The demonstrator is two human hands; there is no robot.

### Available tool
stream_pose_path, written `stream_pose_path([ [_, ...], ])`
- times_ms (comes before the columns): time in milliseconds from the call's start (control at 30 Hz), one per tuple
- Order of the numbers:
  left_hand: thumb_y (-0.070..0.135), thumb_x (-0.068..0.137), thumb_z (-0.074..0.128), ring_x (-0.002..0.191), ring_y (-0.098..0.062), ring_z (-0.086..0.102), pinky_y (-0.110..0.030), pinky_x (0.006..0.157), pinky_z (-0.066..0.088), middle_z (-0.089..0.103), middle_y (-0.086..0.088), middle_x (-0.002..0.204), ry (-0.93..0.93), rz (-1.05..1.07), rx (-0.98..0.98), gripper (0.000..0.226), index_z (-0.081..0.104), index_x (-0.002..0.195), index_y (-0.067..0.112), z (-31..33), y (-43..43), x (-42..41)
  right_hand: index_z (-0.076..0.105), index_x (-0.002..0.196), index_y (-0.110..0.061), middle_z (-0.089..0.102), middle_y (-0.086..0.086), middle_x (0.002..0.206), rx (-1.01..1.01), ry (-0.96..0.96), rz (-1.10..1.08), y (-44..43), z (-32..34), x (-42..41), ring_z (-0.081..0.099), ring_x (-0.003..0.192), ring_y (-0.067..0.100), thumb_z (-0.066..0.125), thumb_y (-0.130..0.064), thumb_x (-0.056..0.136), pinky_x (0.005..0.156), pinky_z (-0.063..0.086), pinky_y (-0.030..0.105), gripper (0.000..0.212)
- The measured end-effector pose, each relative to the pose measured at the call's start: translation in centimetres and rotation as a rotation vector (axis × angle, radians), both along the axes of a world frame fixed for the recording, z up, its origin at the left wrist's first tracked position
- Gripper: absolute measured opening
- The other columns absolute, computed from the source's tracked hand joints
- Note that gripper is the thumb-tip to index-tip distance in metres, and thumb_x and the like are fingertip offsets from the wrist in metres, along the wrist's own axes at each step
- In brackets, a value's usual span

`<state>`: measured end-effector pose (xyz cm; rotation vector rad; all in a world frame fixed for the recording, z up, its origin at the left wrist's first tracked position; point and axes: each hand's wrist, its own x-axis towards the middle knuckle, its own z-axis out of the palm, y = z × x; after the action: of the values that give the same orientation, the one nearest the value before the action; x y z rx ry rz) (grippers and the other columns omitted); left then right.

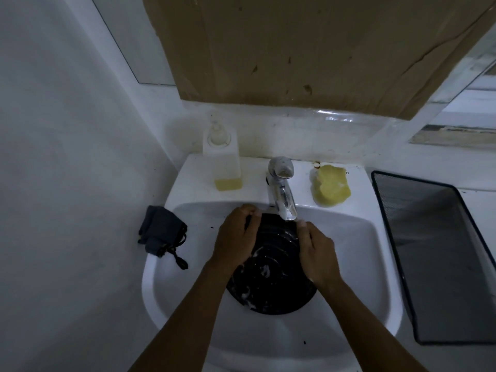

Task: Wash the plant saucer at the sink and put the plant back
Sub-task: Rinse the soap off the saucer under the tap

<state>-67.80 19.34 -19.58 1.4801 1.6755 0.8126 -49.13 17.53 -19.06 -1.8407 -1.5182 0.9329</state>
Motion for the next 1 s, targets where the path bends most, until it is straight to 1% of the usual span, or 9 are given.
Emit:
stream_pose_path([
  [133,0.084,0.076,0.048,0.080,0.006,0.063,-0.010,0.066,0.048,0.068,0.020,0.086,-0.132,0.164,-0.176,0.044,0.061,0.086,0.043,-0.1,-1.2,-0.9,0.060,0.076,-0.030,0.067,-0.011,0.078,-0.087,0.186,-0.319,-2.2,-1.1,0.9,0.060,0.075,-0.003,0.027,-0.061,0.098,0.067,0.042,0.024,0.050],
  [267,0.077,0.073,0.061,0.071,0.003,0.066,-0.007,0.056,0.045,0.070,0.018,0.077,-0.265,0.166,-0.217,0.038,0.061,0.074,0.039,-0.4,-1.9,-0.5,0.064,0.084,-0.037,0.069,-0.014,0.086,-0.144,0.217,-0.189,-1.7,-0.7,1.8,0.062,0.086,0.003,0.042,-0.050,0.093,0.067,0.044,0.018,0.027],
  [367,0.076,0.073,0.061,0.082,0.007,0.066,-0.012,0.069,0.048,0.071,0.019,0.090,-0.247,0.075,-0.253,0.035,0.065,0.091,0.047,-0.3,-1.6,-0.3,0.062,0.106,-0.047,0.067,-0.026,0.099,-0.085,0.128,0.120,0.5,0.6,1.7,0.058,0.094,-0.008,0.049,-0.051,0.090,0.076,0.040,0.004,0.021],
  [467,0.077,0.083,0.046,0.108,0.016,0.048,-0.007,0.092,0.036,0.054,0.026,0.120,-0.167,-0.036,-0.174,0.043,0.044,0.125,0.066,-0.1,-1.3,-0.5,0.048,0.130,-0.045,0.058,-0.019,0.115,-0.022,-0.107,0.318,1.6,0.8,1.4,0.051,0.106,0.000,0.038,-0.059,0.097,0.088,0.041,0.022,0.037],
  [533,0.074,0.085,0.045,0.109,0.013,0.047,-0.006,0.092,0.036,0.051,0.023,0.118,-0.110,-0.085,-0.150,0.039,0.042,0.124,0.070,-0.2,-1.5,-1.0,0.052,0.124,-0.044,0.061,-0.020,0.112,-0.021,-0.077,0.307,1.0,0.7,1.6,0.054,0.105,0.000,0.042,-0.060,0.096,0.087,0.041,0.022,0.034],
  [667,0.062,0.088,0.056,0.097,0.013,0.059,0.001,0.072,0.043,0.065,0.031,0.101,-0.198,0.070,-0.220,0.009,0.061,0.092,0.066,-0.7,-2.3,-2.0,0.065,0.103,-0.042,0.068,-0.026,0.095,-0.020,0.113,0.060,-0.7,0.1,1.8,0.062,0.090,-0.010,0.051,-0.057,0.093,0.076,0.044,0.013,0.022],
  [767,0.062,0.094,0.045,0.085,0.019,0.058,0.002,0.065,0.042,0.065,0.035,0.090,-0.246,0.188,-0.263,0.019,0.064,0.090,0.060,-1.3,-3.3,-2.3,0.067,0.097,-0.038,0.069,-0.021,0.091,-0.037,0.260,-0.178,-1.5,-0.4,1.8,0.062,0.086,-0.008,0.051,-0.055,0.093,0.072,0.044,0.020,0.023],
  [900,0.063,0.097,0.031,0.095,0.003,0.055,-0.012,0.082,0.041,0.056,0.030,0.104,-0.302,0.319,-0.275,0.031,0.057,0.110,0.052,-2.0,-3.6,-0.9,0.067,0.093,-0.033,0.070,-0.012,0.090,-0.025,0.383,-0.343,-2.5,-1.2,1.2,0.064,0.089,0.004,0.053,-0.047,0.095,0.076,0.048,0.029,0.020],
  [1000,0.060,0.098,0.033,0.095,-0.002,0.056,-0.018,0.078,0.042,0.056,0.029,0.101,-0.302,0.331,-0.277,0.021,0.053,0.100,0.056,-1.8,-2.8,-0.3,0.061,0.074,-0.037,0.065,-0.017,0.075,-0.088,0.310,-0.285,-1.7,-0.9,1.6,0.059,0.075,0.005,0.047,-0.040,0.091,0.064,0.040,0.026,0.022],
])
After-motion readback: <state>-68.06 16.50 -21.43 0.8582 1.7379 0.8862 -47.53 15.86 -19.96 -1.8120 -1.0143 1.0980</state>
